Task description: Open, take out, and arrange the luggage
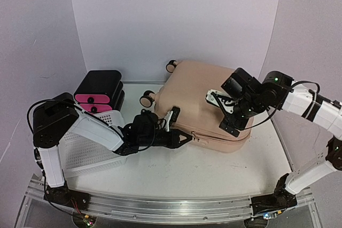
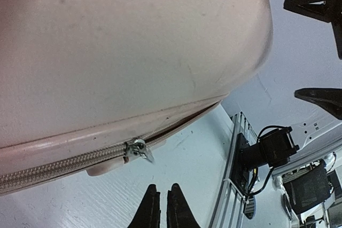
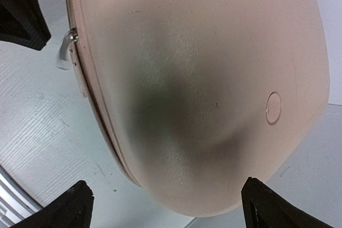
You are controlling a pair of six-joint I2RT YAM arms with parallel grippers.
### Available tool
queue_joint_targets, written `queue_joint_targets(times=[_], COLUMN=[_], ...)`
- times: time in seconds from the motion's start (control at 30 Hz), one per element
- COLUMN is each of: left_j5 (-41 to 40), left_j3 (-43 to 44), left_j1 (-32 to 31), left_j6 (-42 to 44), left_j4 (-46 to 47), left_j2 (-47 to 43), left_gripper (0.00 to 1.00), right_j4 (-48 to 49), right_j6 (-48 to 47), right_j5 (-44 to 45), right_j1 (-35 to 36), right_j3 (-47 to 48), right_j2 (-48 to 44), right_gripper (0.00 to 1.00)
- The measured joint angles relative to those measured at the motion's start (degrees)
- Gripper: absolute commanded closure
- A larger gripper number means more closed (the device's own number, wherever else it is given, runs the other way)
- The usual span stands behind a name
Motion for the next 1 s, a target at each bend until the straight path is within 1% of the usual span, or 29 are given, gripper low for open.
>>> queue_joint_targets(times=[0.13,0.17,0.27,0.4,0.43,0.47,0.57,0.6,0.7,0.8,1.0], left_j5=[2.32,2.54,2.49,0.39,-0.66,-2.21,-4.90,-5.55,-7.15,-7.82,-10.38], left_j3=[-0.83,-1.07,-2.05,-4.02,-4.57,-4.76,-4.52,-4.39,-3.28,-1.49,3.19], left_j1=[0.66,0.76,1.07,1.22,1.14,0.85,-0.24,-0.48,-1.01,-1.11,-2.34], left_j6=[-2.49,-3.02,-3.63,-3.58,-3.28,-2.36,-0.33,0.94,3.06,4.37,6.84], left_j4=[2.47,2.99,3.82,3.78,3.54,2.54,-0.61,-1.68,-5.64,-7.52,-8.22], left_j2=[-0.02,-0.07,-0.46,-1.42,-1.55,-1.68,-1.95,-1.97,-1.97,-1.73,-0.22], left_gripper=[0.98,0.96,0.83,0.60,0.57,0.53,0.35,0.33,0.30,0.34,0.38], right_j4=[2.03,2.34,2.86,3.23,3.45,3.65,4.00,3.98,4.09,4.22,4.42], right_j6=[-3.41,-3.80,-4.13,-3.28,-2.86,-2.45,-1.33,-1.07,-0.39,0.22,0.94], right_j5=[3.26,4.42,6.51,6.10,5.81,5.51,4.76,4.59,4.31,4.04,3.69], right_j1=[0.02,0.02,0.02,0.02,0.02,0.02,0.02,0.02,0.02,0.02,0.02], right_j3=[0.68,0.70,0.68,0.50,0.37,0.15,-0.50,-0.63,-0.68,-0.83,-0.98], right_j2=[2.86,3.54,5.09,5.01,4.83,4.57,3.54,3.30,2.89,2.67,2.56], right_gripper=[0.02,0.02,0.02,0.02,0.02,0.02,0.02,0.02,0.02,0.02,0.02])
